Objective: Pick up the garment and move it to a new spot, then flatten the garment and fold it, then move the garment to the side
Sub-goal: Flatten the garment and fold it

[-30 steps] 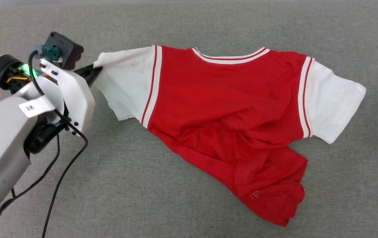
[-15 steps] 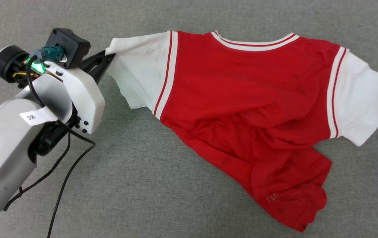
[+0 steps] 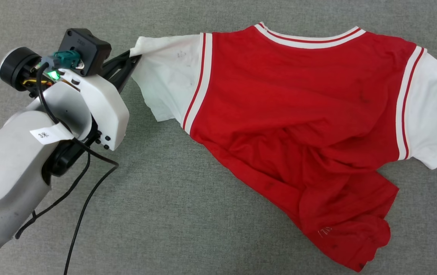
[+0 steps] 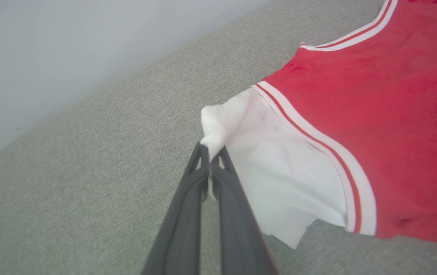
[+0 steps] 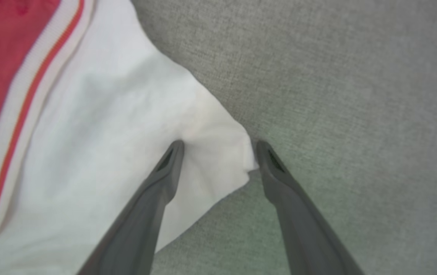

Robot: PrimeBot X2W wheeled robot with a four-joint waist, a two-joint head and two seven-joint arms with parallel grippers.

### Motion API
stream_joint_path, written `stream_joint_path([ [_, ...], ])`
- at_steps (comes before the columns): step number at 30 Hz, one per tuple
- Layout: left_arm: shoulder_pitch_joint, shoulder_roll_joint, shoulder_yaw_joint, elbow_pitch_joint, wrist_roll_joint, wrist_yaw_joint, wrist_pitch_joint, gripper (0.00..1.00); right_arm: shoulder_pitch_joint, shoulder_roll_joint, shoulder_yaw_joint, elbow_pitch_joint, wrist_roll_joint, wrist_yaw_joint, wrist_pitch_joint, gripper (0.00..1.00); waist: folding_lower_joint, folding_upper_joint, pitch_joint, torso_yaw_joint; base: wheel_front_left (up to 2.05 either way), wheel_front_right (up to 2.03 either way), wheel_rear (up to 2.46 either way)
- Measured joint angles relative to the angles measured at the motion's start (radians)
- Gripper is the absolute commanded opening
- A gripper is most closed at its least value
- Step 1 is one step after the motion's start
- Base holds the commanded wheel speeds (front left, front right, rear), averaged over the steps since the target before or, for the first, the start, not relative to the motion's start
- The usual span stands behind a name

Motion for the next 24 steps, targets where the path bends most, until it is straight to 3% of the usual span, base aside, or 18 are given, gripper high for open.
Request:
stream_joint_path([
  [1, 0.000, -0.001, -0.001, 0.003, 0.000, 0.000, -0.003, 0.00, 0.000, -0.001, 0.007, 0.004, 0.007, 0.000, -0.010, 0.20, 0.0000, 0.0000, 0.000, -0.001, 0.00, 0.00, 0.00],
  [2, 0.000, -0.001, -0.002, 0.007, 0.000, 0.000, -0.005, 0.00, 0.000, -0.005, 0.015, 0.006, 0.013, 0.000, -0.023, 0.00, -0.0001, 0.0000, 0.000, -0.003, 0.00, 0.00, 0.00],
  [11, 0.001, -0.001, -0.008, 0.042, 0.017, 0.000, -0.040, 0.00, -0.001, 0.002, 0.055, 0.024, 0.038, 0.003, -0.198, 0.00, 0.0001, 0.0000, -0.039, -0.025, 0.00, 0.00, 0.00],
  [15, 0.004, 0.000, 0.001, 0.043, 0.021, 0.007, -0.079, 0.00, -0.003, -0.009, 0.053, 0.004, 0.021, 0.002, -0.331, 0.00, 0.0000, 0.0000, -0.082, -0.037, 0.00, 0.00, 0.00],
  [24, 0.036, 0.026, 0.058, -0.016, 0.048, 0.081, -0.221, 0.00, 0.028, -0.013, 0.013, -0.081, -0.038, 0.002, -0.562, 0.00, 0.0000, 0.0000, -0.216, -0.072, 0.00, 0.00, 0.00],
])
